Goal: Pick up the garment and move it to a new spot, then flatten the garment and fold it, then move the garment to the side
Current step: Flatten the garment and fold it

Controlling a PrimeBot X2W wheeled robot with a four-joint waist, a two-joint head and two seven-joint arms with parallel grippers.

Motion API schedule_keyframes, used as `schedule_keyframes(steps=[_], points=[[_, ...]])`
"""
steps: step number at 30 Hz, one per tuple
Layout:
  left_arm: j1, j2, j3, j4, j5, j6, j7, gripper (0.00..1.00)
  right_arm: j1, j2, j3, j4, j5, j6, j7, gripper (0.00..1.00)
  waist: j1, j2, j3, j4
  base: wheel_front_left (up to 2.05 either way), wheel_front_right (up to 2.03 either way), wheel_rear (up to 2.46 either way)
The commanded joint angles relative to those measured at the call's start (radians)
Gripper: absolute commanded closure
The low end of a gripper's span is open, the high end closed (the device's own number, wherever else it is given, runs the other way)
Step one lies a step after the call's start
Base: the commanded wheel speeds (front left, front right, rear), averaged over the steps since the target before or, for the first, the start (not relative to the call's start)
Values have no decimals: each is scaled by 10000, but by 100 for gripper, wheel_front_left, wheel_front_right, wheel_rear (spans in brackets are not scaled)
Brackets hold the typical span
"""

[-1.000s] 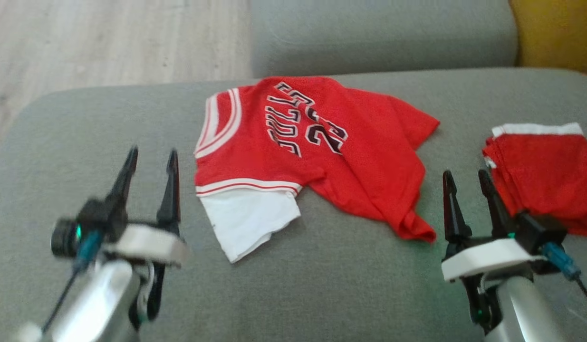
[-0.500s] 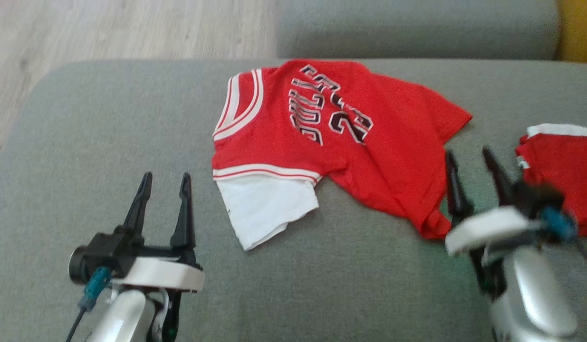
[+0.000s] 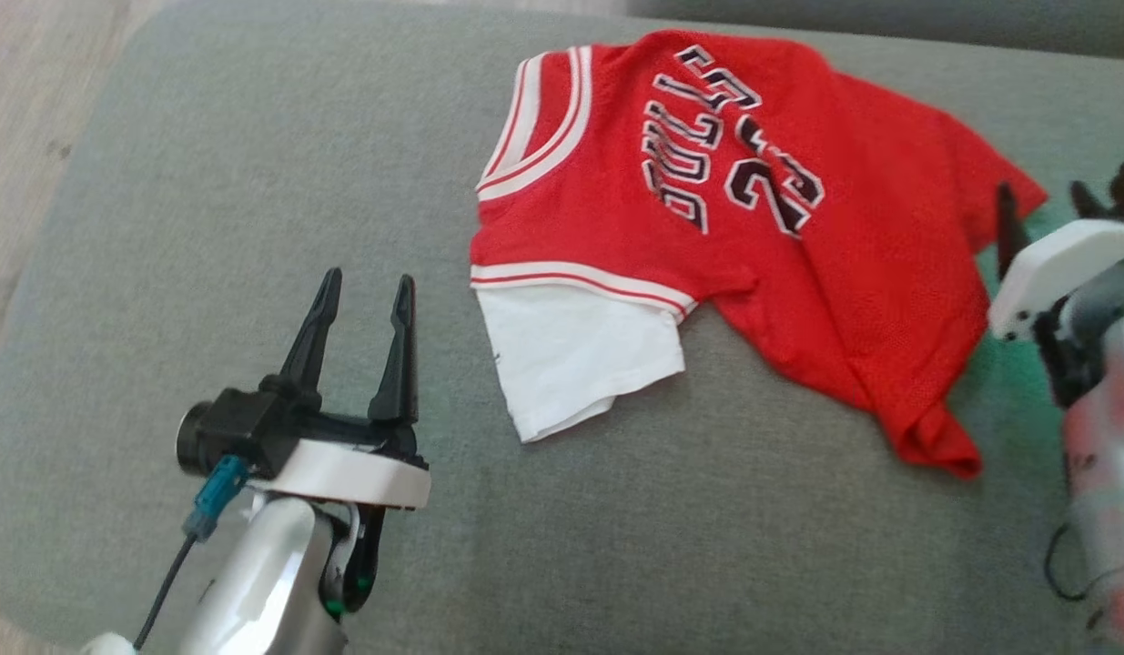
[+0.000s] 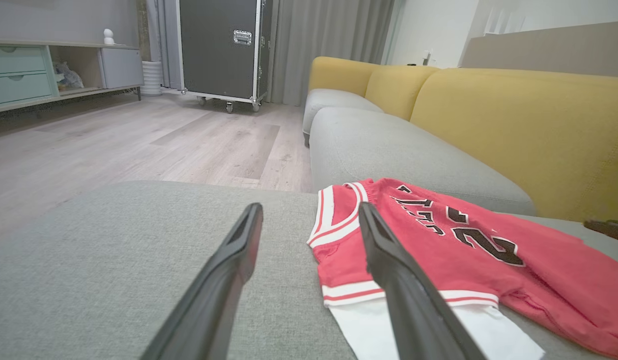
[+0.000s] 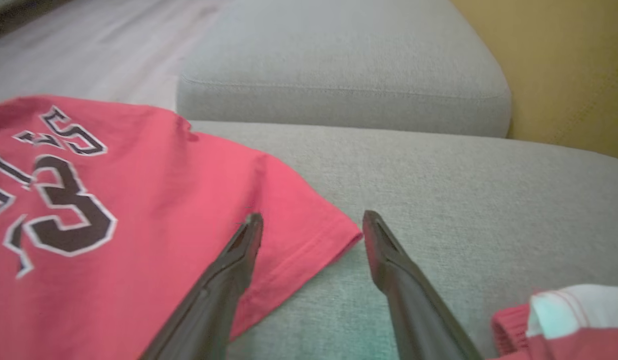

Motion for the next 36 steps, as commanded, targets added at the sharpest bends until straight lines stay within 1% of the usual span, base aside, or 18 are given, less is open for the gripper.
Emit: schedule_keyframes(steps=[1, 5, 10, 14, 18, 19, 20, 21, 24, 28, 36], points=[[-459, 84, 452, -267, 108, -69, -95, 0, -472, -105, 92, -128, -161, -9, 13, 0, -3, 0, 234, 238, 0, 0, 0], [-550, -102, 603, -195, 304, -297, -95, 0, -1094, -377, -421, 844, -802, -9, 78, 0, -3, 0, 487, 435, 0, 0, 0], [-657, -333, 911, -104, 380, -484, -95, 0, -1780, -602, -1066, 1740, -1410, -9, 122, 0, -3, 0, 785, 596, 0, 0, 0], [-685, -469, 1039, -97, 545, -641, -95, 0, -2109, -638, -1404, 2397, -1850, -9, 363, 0, -3, 0, 944, 652, 0, 0, 0], [-747, -593, 1246, -88, 646, -737, -95, 0, -2305, -650, -1527, 2881, -2150, -9, 431, 0, -3, 0, 1024, 657, 0, 0, 0], [-756, -619, 1296, -92, 675, -759, -95, 0, -2360, -639, -1527, 3001, -2180, -9, 438, 18, -3, 0, 1034, 656, 0, 0, 0], [-759, -642, 1343, -93, 702, -782, -95, 0, -2416, -626, -1507, 3115, -2197, -9, 435, 74, -3, 0, 1037, 651, 0, 0, 0], [-757, -663, 1389, -93, 729, -805, -95, 0, -2469, -620, -1433, 3221, -2231, -9, 420, 100, -3, 0, 1038, 643, 0, 0, 0], [-740, -718, 1512, -109, 811, -870, -95, 0, -2668, -758, -1275, 3423, -2254, -9, 272, 100, -3, 0, 1048, 630, 0, 0, 0], [-720, -785, 1607, -128, 907, -965, -95, 0, -3002, -1178, -1090, 3455, -2428, -9, -44, 100, -3, 0, 1080, 669, 0, 0, 0], [-841, -894, 1642, -93, 1001, -1129, -95, 0, -4014, -2152, -420, 3062, -3471, -9, -702, 100, -3, 0, 1273, 974, 0, 0, 0]])
